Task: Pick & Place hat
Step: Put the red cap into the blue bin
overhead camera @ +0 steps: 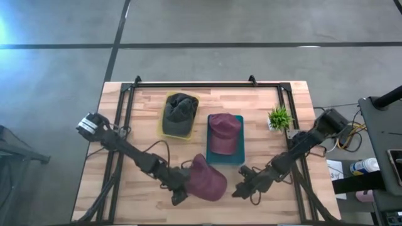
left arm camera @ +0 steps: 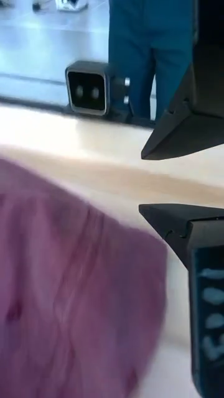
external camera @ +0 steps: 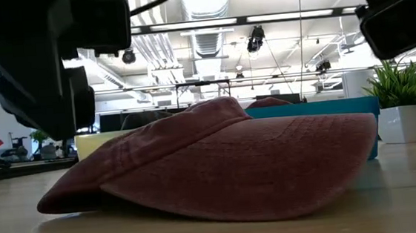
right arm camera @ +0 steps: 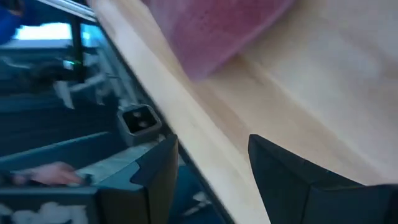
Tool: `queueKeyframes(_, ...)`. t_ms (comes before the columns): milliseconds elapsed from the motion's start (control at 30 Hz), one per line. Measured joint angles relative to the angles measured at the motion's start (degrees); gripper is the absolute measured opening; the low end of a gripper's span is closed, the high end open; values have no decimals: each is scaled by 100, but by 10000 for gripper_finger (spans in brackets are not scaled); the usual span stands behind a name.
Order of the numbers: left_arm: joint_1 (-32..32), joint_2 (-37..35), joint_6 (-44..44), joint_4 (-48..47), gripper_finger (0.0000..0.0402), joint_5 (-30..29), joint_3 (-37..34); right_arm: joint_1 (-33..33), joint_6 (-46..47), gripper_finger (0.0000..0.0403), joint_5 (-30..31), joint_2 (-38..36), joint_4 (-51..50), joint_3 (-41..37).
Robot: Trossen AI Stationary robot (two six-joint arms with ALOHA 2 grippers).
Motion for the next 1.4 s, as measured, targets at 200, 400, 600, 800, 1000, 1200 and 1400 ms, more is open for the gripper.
queueKeyframes(200, -93, 392, 70, 104, 117, -14, 223, 2, 492, 192, 652, 614, 815, 0)
queueKeyframes(400, -93, 787, 326, 150, 117, -66, 461, -23, 692, 192, 1081, 882, 1213, -2)
queueKeyframes(600, -91, 1029, 462, 605, 117, -61, 549, -65, 860, 192, 1136, 1290, 1655, 138)
queueKeyframes(800, -67, 1096, 509, 991, 117, -68, 549, -109, 881, 192, 1575, 1467, 1578, 356)
queueKeyframes(1000, -56, 1106, 514, 1353, 117, -150, 551, -220, 939, 174, 2173, 1407, 1455, 320)
queueKeyframes(1200, -27, 1106, 594, 1598, 117, -344, 567, -375, 842, 154, 2157, 1504, 1417, 430)
queueKeyframes(1400, 108, 1106, 643, 1843, 117, -448, 567, -547, 537, 151, 2117, 1630, 1448, 547)
